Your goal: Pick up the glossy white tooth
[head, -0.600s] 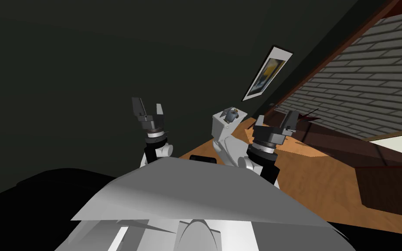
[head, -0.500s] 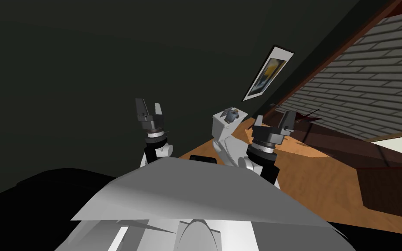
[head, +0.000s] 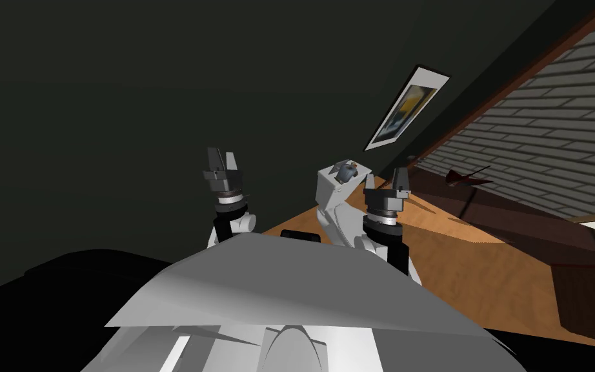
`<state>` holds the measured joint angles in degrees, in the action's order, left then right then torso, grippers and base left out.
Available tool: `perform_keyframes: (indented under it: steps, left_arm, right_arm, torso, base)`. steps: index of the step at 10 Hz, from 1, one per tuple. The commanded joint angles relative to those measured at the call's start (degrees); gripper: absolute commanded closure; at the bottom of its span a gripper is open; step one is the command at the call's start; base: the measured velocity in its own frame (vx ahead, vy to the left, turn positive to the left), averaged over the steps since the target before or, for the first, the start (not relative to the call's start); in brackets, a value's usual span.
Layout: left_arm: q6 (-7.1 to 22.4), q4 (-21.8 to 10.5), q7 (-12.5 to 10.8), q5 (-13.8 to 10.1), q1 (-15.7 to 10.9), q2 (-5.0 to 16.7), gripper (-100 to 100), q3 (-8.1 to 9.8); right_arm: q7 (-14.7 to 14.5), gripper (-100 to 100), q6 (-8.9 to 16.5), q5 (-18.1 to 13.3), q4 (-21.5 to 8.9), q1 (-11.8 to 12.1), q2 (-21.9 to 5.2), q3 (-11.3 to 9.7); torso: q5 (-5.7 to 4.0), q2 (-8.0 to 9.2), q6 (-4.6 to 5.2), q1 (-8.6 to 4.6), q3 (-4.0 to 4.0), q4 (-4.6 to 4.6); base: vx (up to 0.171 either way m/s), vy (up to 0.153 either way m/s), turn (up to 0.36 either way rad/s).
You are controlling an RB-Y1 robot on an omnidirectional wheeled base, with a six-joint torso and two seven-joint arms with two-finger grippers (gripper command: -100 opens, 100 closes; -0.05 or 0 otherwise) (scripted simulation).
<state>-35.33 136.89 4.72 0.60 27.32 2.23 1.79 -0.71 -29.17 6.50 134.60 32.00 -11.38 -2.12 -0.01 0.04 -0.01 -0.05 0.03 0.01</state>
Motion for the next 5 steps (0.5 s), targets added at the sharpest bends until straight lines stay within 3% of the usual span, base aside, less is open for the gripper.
perform_keyframes:
  steps: [1,5]
  left_arm:
    - [0.0,0.0,0.0,0.0,0.0,0.0,0,0.0]
    - [0.0,0.0,0.0,0.0,0.0,0.0,0,0.0]
  right_arm:
    - [0.3,-100,0.2,-0.1,-0.5,0.1,-1.8,-0.4]
    - [1.3,-100,1.8,-0.4,-1.9,0.5,-8.1,-2.1]
  torso:
    - [0.0,0.0,0.0,0.0,0.0,0.0]
    - [-0.01,0.0,-0.01,-0.02,0.0,0.0]
  base:
    - [-0.009,-0.01,0.049]
    - [-0.014,-0.011,0.092]
